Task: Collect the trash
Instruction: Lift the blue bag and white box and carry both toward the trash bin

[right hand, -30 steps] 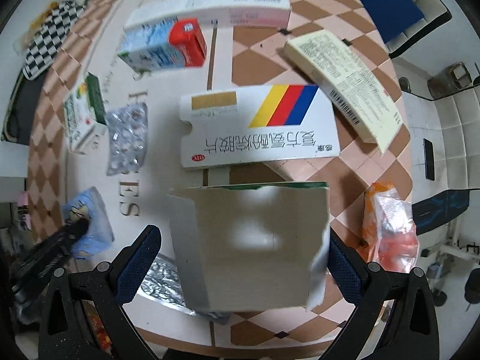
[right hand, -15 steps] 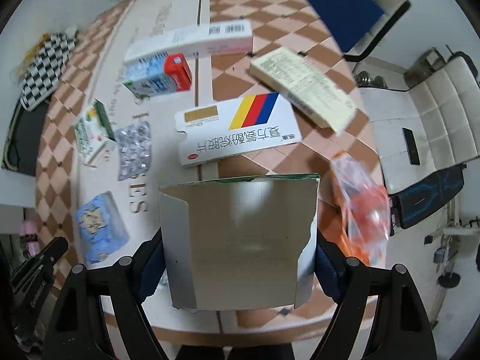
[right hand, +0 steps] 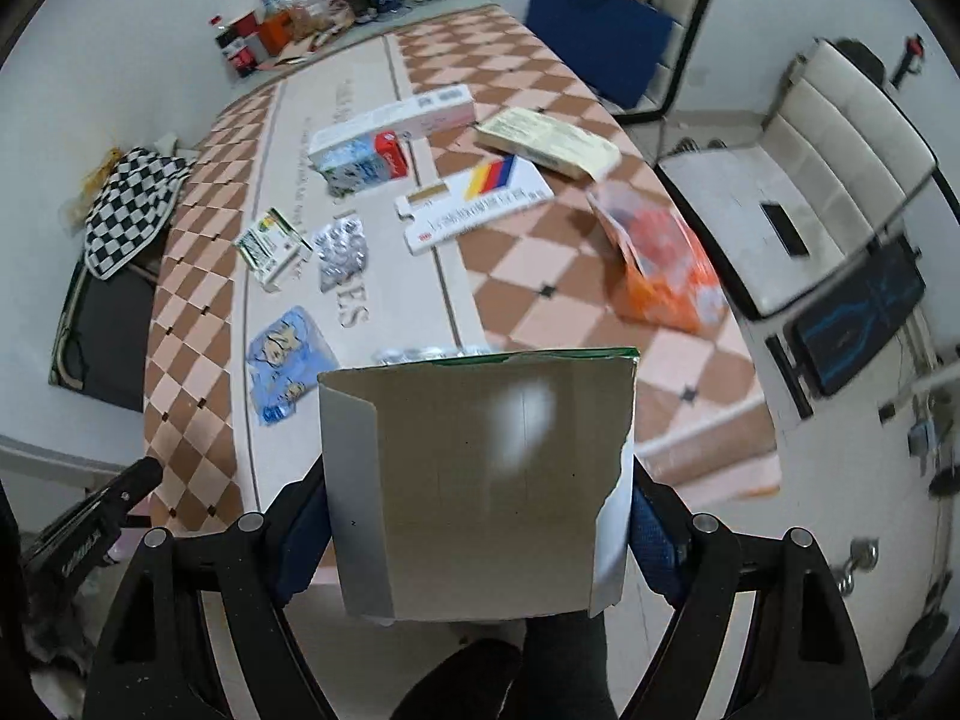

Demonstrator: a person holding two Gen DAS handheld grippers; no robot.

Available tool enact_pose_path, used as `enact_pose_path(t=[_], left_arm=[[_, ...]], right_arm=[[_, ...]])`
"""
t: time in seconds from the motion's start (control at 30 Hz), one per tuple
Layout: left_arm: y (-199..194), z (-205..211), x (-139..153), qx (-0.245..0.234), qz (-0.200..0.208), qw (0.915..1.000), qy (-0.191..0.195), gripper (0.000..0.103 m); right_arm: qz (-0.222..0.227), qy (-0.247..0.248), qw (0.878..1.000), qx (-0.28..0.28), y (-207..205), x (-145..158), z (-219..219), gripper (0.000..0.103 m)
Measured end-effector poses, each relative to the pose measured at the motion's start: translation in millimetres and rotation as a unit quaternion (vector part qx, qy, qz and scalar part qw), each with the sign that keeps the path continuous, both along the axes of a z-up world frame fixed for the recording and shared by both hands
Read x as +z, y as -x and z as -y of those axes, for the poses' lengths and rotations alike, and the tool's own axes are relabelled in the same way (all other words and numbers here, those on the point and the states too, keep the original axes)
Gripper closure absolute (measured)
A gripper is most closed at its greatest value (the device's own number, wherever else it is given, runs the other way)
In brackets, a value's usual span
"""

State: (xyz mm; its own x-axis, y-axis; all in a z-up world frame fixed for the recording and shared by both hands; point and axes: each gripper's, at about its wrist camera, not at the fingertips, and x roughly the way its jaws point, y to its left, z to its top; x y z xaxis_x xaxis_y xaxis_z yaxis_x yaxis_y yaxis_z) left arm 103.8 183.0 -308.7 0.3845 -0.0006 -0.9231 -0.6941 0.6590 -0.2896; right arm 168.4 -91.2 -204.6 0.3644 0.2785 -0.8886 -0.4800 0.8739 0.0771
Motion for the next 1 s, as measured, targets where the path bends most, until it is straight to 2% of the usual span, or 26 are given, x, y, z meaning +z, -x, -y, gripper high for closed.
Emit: enact_pose_path(t=[0.03, 0.07, 0.1, 0.13, 0.23, 0.3, 0.43, 0.5, 0.53, 0.57, 0.6, 0.67, 0.83, 1.0], left_arm=[[1, -7, -12, 0.01, 0.008, 0.9994, 0.031, 0.09], [-1, -15, -25, 0.021, 0.007, 0.9982, 0.057, 0.064], [-3, -21, -37, 0.03, 0.007, 0.9968, 0.073, 0.055], [-5, -29, -48, 0.043, 0.018, 0.9949, 0.09, 0.051], [-16, -41, -71, 0.075, 0.026, 0.9895, 0.121, 0.051], [-28, -46, -81, 0.086, 0.026, 0.988, 0.126, 0.051], [-65, -53, -102, 0.092, -0.001, 0.9875, 0.128, 0.051], [-82, -55, -112, 0.086, -0.026, 0.9896, 0.112, 0.052], [-90, -53, -114, 0.082, -0.039, 0.9917, 0.091, 0.055], [-96, -51, -113, 0.077, -0.048, 0.9934, 0.07, 0.066], [-98, -48, -112, 0.072, -0.054, 0.9946, 0.052, 0.072], [-105, -39, -104, 0.051, -0.067, 0.9964, 0.011, 0.096], [-102, -15, -85, 0.014, -0.069, 0.9966, -0.043, 0.099], [-75, 16, -56, -0.008, -0.057, 0.9945, -0.088, 0.099]], right_arm=[[-0.002, -0.001, 1.0, -0.005, -1, -3, 2, 0.018], [-0.003, 0.001, 1.0, -0.011, -4, -5, 2, 0.018], [-0.003, 0.005, 1.0, -0.013, -8, -8, 1, 0.018], [-0.003, 0.007, 1.0, -0.016, -14, -11, 0, 0.018], [-0.005, 0.017, 1.0, -0.021, -33, -21, -10, 0.018], [-0.009, 0.023, 0.999, -0.025, -48, -29, -18, 0.018], [-0.017, 0.032, 0.999, -0.031, -75, -47, -30, 0.018], [-0.02, 0.037, 0.999, -0.033, -85, -56, -35, 0.018], [-0.02, 0.039, 0.998, -0.034, -89, -59, -36, 0.018], [-0.022, 0.039, 0.998, -0.033, -92, -62, -37, 0.018], [-0.023, 0.04, 0.998, -0.032, -93, -64, -38, 0.018], [-0.024, 0.042, 0.999, -0.025, -95, -67, -39, 0.018], [-0.019, 0.03, 0.999, -0.011, -86, -63, -32, 0.018], [-0.019, 0.004, 1.0, 0.004, -69, -52, -15, 0.018]])
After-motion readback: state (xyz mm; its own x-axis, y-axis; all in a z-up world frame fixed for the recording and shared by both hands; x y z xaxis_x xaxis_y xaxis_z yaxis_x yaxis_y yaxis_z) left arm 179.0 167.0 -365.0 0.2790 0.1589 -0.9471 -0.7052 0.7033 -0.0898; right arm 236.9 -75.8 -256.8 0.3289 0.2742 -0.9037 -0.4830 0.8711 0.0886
